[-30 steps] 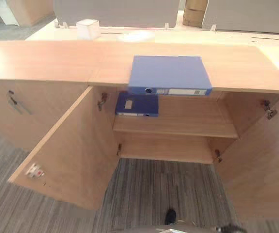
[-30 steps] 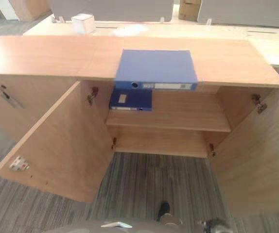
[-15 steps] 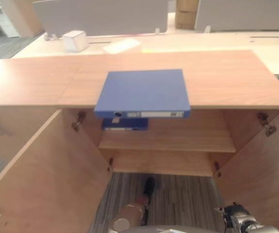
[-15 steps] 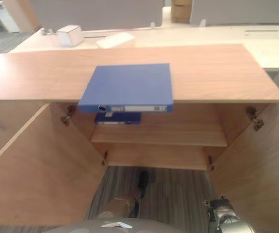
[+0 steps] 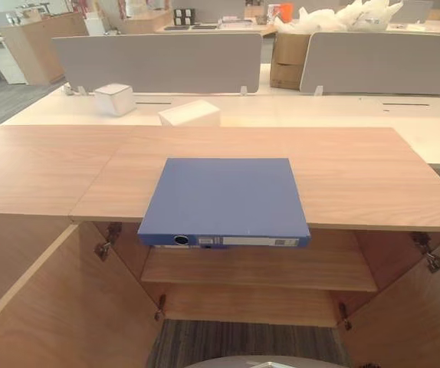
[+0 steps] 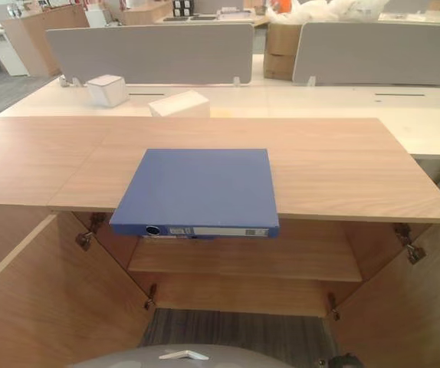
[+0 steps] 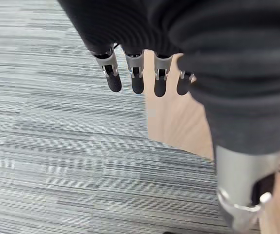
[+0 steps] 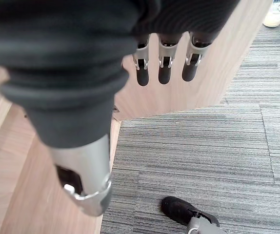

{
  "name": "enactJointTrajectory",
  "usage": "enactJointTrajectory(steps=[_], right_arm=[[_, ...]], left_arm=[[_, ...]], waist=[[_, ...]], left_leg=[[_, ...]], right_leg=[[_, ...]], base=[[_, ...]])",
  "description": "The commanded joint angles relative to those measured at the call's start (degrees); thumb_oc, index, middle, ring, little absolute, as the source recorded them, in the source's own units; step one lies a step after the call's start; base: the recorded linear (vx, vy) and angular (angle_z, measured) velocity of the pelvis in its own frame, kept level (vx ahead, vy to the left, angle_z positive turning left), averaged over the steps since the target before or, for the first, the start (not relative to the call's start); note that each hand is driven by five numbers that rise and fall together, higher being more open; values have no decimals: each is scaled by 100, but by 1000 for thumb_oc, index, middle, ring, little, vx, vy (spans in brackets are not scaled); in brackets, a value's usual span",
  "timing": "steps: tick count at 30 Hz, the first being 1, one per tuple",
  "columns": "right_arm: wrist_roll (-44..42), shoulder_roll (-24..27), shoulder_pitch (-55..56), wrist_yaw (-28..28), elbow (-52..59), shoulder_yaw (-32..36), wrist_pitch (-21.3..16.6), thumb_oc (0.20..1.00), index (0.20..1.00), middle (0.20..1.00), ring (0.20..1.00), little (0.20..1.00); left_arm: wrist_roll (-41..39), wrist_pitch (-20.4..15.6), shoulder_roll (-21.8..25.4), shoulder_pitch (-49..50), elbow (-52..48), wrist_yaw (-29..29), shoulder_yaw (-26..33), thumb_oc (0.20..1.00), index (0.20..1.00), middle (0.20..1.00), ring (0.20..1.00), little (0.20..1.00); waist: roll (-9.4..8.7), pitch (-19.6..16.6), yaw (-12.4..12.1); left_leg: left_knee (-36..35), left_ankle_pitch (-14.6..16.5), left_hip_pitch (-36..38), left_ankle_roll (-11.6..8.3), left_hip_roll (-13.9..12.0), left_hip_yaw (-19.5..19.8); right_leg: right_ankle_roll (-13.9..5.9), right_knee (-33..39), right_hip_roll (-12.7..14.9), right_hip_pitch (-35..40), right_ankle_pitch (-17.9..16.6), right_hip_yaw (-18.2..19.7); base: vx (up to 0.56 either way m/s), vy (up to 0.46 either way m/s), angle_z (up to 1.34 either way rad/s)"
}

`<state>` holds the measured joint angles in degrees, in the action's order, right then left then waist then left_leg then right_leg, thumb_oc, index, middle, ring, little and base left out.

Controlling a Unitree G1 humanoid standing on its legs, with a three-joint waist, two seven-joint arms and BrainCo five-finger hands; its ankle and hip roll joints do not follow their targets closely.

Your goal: Put the empty folder in the office cabinet

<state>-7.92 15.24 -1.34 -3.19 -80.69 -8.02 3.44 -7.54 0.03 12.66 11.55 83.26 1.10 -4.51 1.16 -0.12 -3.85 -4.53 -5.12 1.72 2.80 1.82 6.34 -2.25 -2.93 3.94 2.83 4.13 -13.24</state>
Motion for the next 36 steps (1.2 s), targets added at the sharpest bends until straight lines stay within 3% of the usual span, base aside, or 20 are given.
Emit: enactJointTrajectory(steps=[1, 10, 12, 14, 15, 16, 18, 20, 21, 23, 26, 28, 29, 30, 31, 33, 34, 36], right_arm=[[98, 174, -193, -40, -34, -53, 18, 1000, 1000, 1000, 1000, 1000], [218, 123, -199, -21, -71, -144, 63, 1000, 1000, 1000, 1000, 1000], [196, 178, -266, -8, -14, -141, 63, 1000, 1000, 1000, 1000, 1000], [189, 237, -322, -6, 23, -129, 57, 1000, 1000, 1000, 1000, 1000], [188, 337, -427, -44, 87, -142, 52, 1000, 1000, 1000, 1000, 1000], [188, 338, -429, -44, 86, -142, 52, 1000, 1000, 1000, 1000, 1000], [138, 484, -584, -129, 255, -129, 16, 1000, 1000, 1000, 1000, 1000], [100, 478, -590, -126, 260, -108, 21, 1000, 1000, 1000, 1000, 1000], [-17, 370, -596, -116, 342, -49, 13, 1000, 1000, 1000, 1000, 1000], [-15, 358, -574, -166, 320, -11, 4, 1000, 1000, 1000, 1000, 1000], [-116, 329, -555, -207, 397, 103, -40, 1000, 1000, 1000, 1000, 1000], [-137, 334, -646, -231, 411, 115, -59, 1000, 1000, 1000, 1000, 1000], [-180, 279, -789, -231, 505, 72, -104, 1000, 1000, 1000, 1000, 1000], [-180, 277, -792, -231, 505, 73, -104, 1000, 1000, 1000, 1000, 1000], [-238, 215, -804, -207, 675, -2, -187, 1000, 1000, 1000, 1000, 1000], [-256, 164, -773, -207, 735, -2, -194, 1000, 1000, 1000, 1000, 1000], [-293, 107, -712, -234, 745, 33, -224, 1000, 1000, 1000, 1000, 1000], [-284, 97, -697, -245, 709, 35, -218, 1000, 1000, 1000, 1000, 1000]], left_arm=[[93, -16, 50, -676, 65, 103, -100, 1000, 1000, 1000, 1000, 1000], [-123, -24, -206, -745, 28, 11, -149, 1000, 1000, 1000, 1000, 1000], [-220, -22, -160, -837, -26, -8, -138, 1000, 1000, 1000, 1000, 1000], [-252, -33, -128, -904, -59, -15, -154, 1000, 1000, 1000, 1000, 1000], [-264, -64, -68, -1028, -142, 5, -205, 1000, 1000, 1000, 1000, 1000], [-264, -64, -69, -1029, -142, 5, -205, 1000, 1000, 1000, 1000, 1000], [-231, -128, -84, -1195, -332, 78, -342, 1000, 1000, 1000, 1000, 1000], [-240, -135, -94, -1187, -346, 79, -346, 1000, 1000, 1000, 1000, 1000], [-337, -164, -36, -1386, -475, 158, -357, 1000, 1000, 1000, 1000, 1000], [-204, -209, -1, -1317, -464, 225, -393, 1000, 1000, 1000, 1000, 1000], [-307, -260, 11, -1207, -731, 133, -355, 1000, 1000, 1000, 1000, 1000], [-344, -300, 56, -1215, -803, 158, -352, 1000, 1000, 1000, 1000, 1000], [-427, -339, 167, -1244, -982, 173, -323, 1000, 1000, 1000, 1000, 1000], [-427, -338, 170, -1246, -983, 173, -322, 1000, 1000, 1000, 1000, 1000], [-566, -415, 287, -1217, -1164, 252, -243, 1000, 1000, 1000, 1000, 1000], [-631, -455, 283, -1109, -1258, 255, -179, 1000, 1000, 1000, 1000, 1000], [-812, -502, 278, -937, -1487, 306, -13, 1000, 1000, 1000, 1000, 1000], [-908, -522, 270, -882, -1592, 380, 57, 1000, 1000, 1000, 1000, 1000]], waist=[[-132, 228, 70], [-156, 188, 140], [-208, 307, 105], [-271, 356, 108], [-375, 454, 126], [-366, 456, 125], [-242, 482, 336], [-193, 439, 427], [-27, 340, 652], [-17, 308, 711], [31, 444, 695], [63, 560, 686], [165, 752, 603], [151, 742, 601], [191, 832, 446], [128, 798, 383], [29, 656, 317], [20, 626, 298]], left_leg=[[-44, 558, 310, -606, -309, -201], [-32, 624, 403, -620, -356, -247], [276, 656, 171, -633, -248, -24], [631, 801, -53, -638, -118, 43], [1196, 1169, -163, -612, 50, -10], [1240, 1200, -181, -612, 44, -10], [1410, 1551, 352, -538, 10, -200], [1165, 1593, 489, -473, -35, -278], [311, 1513, 876, -391, -161, -493], [-47, 1435, 1002, -386, -134, -511], [-47, 1350, 757, -336, 54, -484], [-47, 1254, 656, -304, 62, -496], [-47, 1090, 430, -251, -17, -629], [-47, 1076, 411, -248, -3, -633], [-47, 914, 213, -237, -42, -713], [-47, 907, 193, -249, -8, -727], [-47, 863, 94, -289, 14, -741], [-47, 828, 78, -323, -25, -765]], right_leg=[[-352, 793, 177, 328, -353, -5], [-344, 793, 161, 372, -310, 86], [-332, 716, 185, 232, -385, 96], [-346, 641, 263, 113, -427, 41], [-360, 510, 407, -159, -525, -21], [-360, 503, 399, -161, -519, -22], [-303, 409, 291, -572, -634, 52], [-317, 413, 277, -689, -679, 60], [-389, 405, 310, -916, -893, 45], [-451, 430, 324, -968, -1019, 73], [-627, 672, 432, -1182, -1403, 87], [-699, 618, 466, -1311, -1390, 115], [-744, 177, 505, -1386, -1113, 405], [-746, 172, 518, -1408, -1119, 413], [-658, -337, 580, -1248, -854, 602], [-609, -164, 608, -1018, -820, 550], [-627, 278, 528, -740, -739, 383], [-636, 465, 469, -660, -743, 311]], base=[[52, 28, -4], [20, -16, -13], [-138, -32, 0], [-206, 8, 7], [-189, 34, 14], [-369, 129, 18], [-236, 142, 6], [-103, 138, 6], [-110, 178, 28], [-101, 150, 46], [-221, 189, 7], [-328, 120, -23], [-378, 85, -12], [-437, 54, -17], [-196, 21, -20], [-99, -8, -21], [-5, -41, -29], [-17, -55, -28]])
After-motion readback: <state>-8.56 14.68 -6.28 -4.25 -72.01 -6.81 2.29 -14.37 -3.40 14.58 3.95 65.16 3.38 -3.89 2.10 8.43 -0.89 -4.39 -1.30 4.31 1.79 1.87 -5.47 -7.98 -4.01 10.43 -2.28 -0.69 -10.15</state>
